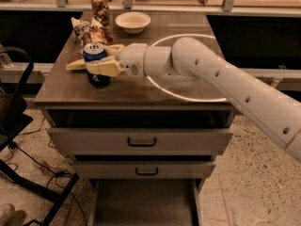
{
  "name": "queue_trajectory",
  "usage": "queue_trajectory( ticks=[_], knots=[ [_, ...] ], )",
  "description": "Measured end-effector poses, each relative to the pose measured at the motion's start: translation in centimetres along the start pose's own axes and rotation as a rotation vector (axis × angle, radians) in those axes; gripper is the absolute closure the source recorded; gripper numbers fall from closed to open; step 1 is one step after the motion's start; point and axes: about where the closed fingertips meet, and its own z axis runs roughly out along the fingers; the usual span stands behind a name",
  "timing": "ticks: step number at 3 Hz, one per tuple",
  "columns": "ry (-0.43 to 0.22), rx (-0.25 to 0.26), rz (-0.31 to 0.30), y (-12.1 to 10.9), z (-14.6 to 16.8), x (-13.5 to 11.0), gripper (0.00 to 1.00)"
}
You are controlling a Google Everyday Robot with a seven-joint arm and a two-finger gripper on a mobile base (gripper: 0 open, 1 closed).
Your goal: Move pepsi can near brown chip bag
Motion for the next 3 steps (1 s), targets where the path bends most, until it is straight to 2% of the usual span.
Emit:
queue_trajectory(
  ticks=[1,3],
  knots=[
    [0.015,-0.01,-0.01,0.45,2.15,1.3,0.89],
    [0.015,-0.016,-0.01,0.71,2.6,1.25,0.42]
  ],
)
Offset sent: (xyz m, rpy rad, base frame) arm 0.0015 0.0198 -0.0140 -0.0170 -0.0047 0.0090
